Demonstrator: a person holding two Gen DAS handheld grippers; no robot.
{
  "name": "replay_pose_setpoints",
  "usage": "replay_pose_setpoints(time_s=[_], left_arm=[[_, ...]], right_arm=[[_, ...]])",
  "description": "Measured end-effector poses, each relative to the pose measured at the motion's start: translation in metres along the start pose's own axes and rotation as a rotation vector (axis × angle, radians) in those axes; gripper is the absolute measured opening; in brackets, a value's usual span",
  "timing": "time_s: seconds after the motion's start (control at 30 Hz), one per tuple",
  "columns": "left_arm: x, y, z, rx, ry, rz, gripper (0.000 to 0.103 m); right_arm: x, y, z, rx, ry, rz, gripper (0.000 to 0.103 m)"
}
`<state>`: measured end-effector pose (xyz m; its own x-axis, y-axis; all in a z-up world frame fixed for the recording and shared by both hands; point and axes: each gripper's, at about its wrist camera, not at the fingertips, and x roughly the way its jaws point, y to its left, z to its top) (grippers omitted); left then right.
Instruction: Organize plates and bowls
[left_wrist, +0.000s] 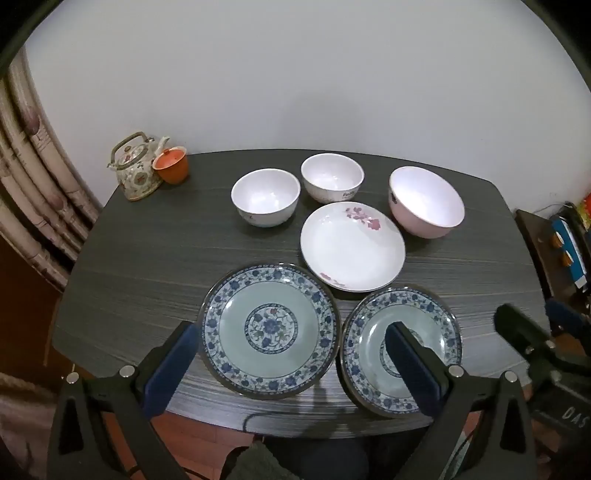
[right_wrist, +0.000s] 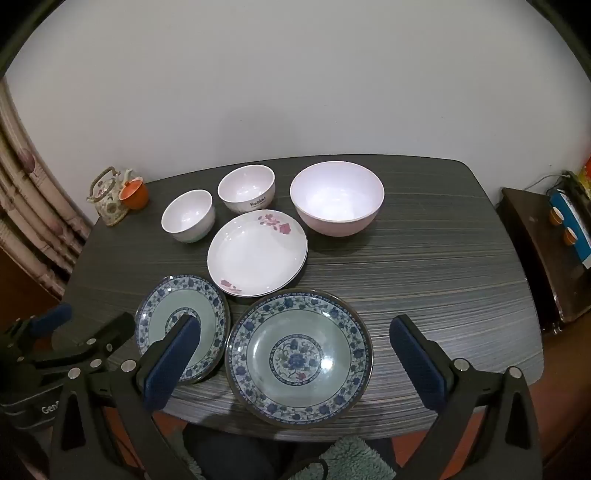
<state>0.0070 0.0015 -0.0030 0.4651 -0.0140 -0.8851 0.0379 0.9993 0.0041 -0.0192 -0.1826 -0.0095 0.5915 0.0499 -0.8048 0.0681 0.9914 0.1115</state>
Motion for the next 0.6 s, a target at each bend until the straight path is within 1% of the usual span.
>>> replay_pose_setpoints(time_s=[0.03, 0.07, 0.13, 0.23, 0.3, 0.47, 0.53, 0.6], left_arm=[[0.002, 0.001, 0.003, -0.004, 0.011, 0.0, 0.103], [-0.001, 0.003, 0.002, 0.002, -0.015, 0.031, 0.103], [0.002, 0.005, 0.006, -0.007, -0.004, 0.009, 0.103], [0.007, 0.005, 0.016, -0.005, 0.009, 0.003, 0.103], [0.001, 0.007, -0.008, -0.013, -0.029, 0.008, 0.103], [0.003, 0.008, -0.009, -0.023, -0.019, 0.01, 0.103], [0.003, 0.008, -0.009, -0.023, -0.019, 0.011, 0.103], [0.002, 0.008, -0.01, -0.025, -0.024, 0.013, 0.103]], right_arm=[[0.0, -0.001, 0.0, 0.003, 0.0, -0.001, 0.102], [0.001, -0.001, 0.0, -0.002, 0.011, -0.004, 0.102], [0.002, -0.002, -0.001, 0.002, 0.011, -0.008, 0.102], [0.005, -0.002, -0.002, 0.01, 0.011, -0.008, 0.102], [0.002, -0.006, -0.002, 0.012, 0.015, -0.002, 0.102], [0.002, 0.003, 0.0, -0.002, 0.022, 0.0, 0.102], [0.002, -0.004, -0.002, -0.001, 0.021, 0.009, 0.102], [0.002, -0.003, -0.002, -0.003, 0.023, 0.01, 0.102]])
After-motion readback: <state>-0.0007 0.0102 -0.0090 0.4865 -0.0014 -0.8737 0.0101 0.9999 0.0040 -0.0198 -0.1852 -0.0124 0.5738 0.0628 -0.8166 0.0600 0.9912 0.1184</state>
